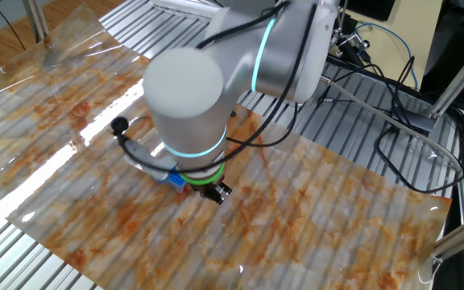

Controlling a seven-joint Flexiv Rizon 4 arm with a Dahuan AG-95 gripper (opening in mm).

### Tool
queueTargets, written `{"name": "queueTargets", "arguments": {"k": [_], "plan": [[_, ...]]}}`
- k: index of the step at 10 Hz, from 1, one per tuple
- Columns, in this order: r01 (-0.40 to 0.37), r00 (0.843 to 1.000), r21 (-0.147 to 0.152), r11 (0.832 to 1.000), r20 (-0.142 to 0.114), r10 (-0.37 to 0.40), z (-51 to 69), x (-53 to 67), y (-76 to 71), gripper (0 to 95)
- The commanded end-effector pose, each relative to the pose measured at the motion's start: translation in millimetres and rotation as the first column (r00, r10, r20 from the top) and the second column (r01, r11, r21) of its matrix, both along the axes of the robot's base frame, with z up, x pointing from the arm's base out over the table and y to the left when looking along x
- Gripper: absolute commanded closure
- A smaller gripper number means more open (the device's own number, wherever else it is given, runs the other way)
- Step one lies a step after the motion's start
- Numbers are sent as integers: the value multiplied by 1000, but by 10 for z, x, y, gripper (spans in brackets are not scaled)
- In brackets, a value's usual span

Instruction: Insert a small pipette tip into the holder for small pipette tips

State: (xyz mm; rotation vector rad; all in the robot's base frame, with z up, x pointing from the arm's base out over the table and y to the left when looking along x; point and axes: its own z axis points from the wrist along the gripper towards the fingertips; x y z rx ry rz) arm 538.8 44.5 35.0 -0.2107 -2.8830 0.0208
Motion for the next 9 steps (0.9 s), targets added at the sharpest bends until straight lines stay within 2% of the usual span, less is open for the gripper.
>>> {"name": "queueTargets", "arguments": {"k": [1,6,9], "plan": [[-1,1000,-3,1000,-10,1,-1,-28,2,950],[-2,997,-5,1000,-81,2,-41,-72,17,950],[-8,993,-7,1000,-114,7,-57,-82,23,950]]}}
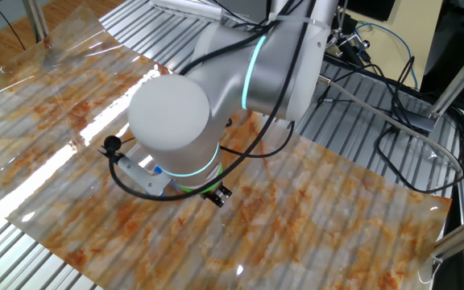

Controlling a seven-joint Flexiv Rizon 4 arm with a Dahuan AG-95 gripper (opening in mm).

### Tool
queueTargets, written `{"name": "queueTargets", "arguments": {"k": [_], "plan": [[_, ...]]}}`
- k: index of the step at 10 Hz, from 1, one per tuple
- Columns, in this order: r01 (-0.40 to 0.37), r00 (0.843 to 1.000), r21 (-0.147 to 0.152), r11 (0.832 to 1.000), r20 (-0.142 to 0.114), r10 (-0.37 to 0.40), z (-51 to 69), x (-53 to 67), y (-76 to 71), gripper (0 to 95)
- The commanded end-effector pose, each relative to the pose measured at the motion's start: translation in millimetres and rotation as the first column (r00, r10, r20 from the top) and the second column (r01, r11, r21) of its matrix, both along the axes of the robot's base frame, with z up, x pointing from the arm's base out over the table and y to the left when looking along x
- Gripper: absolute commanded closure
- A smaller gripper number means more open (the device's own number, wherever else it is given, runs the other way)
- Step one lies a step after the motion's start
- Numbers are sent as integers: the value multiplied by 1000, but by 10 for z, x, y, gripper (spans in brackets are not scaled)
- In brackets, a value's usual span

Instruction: Insert a small pipette tip into the holder for small pipette tips

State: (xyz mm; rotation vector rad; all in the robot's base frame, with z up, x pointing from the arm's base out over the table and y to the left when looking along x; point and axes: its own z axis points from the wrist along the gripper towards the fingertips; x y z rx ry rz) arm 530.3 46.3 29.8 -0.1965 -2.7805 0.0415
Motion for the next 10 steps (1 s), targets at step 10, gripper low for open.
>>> {"name": "queueTargets", "arguments": {"k": [10], "plan": [[-24,996,-34,999,-84,21,-56,-26,8,760]]}}
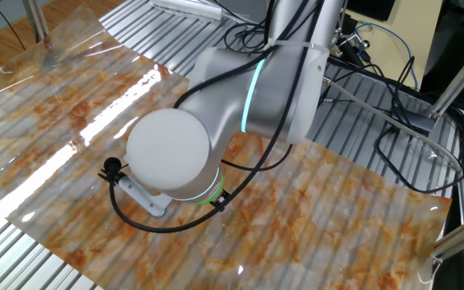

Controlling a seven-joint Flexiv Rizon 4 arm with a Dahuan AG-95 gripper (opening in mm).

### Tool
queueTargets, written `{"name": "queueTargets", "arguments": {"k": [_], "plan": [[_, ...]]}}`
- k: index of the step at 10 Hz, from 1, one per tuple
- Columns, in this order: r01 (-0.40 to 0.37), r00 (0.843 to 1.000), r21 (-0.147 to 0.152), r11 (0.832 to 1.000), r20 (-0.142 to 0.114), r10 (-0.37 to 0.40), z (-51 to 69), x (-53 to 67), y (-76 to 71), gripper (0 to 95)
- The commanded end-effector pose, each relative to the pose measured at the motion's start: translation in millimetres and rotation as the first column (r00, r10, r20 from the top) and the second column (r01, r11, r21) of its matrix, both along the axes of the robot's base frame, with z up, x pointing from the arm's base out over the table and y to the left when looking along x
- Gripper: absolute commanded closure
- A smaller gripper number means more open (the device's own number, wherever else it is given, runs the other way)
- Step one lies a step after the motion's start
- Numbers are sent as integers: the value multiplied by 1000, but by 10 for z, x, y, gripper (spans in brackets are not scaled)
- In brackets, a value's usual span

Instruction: Insert a small pipette tip into the holder for small pipette tips

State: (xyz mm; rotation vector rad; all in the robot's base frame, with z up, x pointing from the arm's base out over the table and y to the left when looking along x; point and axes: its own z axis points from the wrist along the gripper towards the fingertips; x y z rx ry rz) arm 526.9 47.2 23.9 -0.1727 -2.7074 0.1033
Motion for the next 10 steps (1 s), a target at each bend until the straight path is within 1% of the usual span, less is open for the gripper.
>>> {"name": "queueTargets", "arguments": {"k": [1,4,7,9,10], "plan": [[-3,1000,3,1000,-10,3,3,7,-1,760],[-23,999,17,1000,-29,24,-21,29,-21,760],[-28,999,21,999,-36,29,-54,58,-60,760],[-24,998,34,999,-59,26,-69,69,-68,760],[-22,998,37,999,-63,24,-72,69,-66,760]]}}
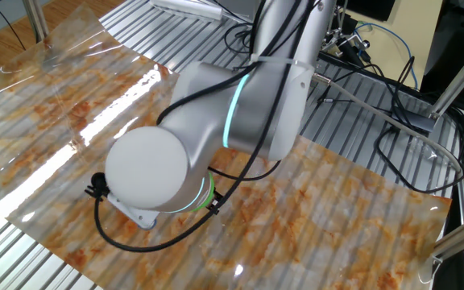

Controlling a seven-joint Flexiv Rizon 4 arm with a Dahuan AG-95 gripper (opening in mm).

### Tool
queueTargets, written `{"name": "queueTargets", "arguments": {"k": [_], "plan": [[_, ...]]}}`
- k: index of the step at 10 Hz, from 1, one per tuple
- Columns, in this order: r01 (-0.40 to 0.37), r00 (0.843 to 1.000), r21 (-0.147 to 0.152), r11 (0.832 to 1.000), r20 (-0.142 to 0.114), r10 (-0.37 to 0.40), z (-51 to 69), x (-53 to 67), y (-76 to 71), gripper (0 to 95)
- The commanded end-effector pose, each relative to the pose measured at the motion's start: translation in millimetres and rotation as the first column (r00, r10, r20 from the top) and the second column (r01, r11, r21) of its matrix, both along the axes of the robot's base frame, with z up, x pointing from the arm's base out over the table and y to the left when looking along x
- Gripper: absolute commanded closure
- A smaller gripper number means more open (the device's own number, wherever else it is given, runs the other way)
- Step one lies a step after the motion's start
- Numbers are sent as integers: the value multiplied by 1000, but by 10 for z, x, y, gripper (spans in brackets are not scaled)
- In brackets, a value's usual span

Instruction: Insert a small pipette tip into the holder for small pipette tips

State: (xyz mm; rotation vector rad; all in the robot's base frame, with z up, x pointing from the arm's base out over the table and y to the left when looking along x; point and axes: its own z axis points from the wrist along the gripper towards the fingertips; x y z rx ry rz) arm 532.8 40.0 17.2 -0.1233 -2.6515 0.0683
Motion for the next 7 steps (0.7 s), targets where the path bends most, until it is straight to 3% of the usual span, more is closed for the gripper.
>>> {"name": "queueTargets", "arguments": {"k": [1,4,7], "plan": [[3,1000,3,1000,-6,-3,-11,13,10,760],[2,1000,9,1000,-11,-2,-41,29,28,760],[2,999,23,1000,-34,-1,-46,31,32,760]]}}
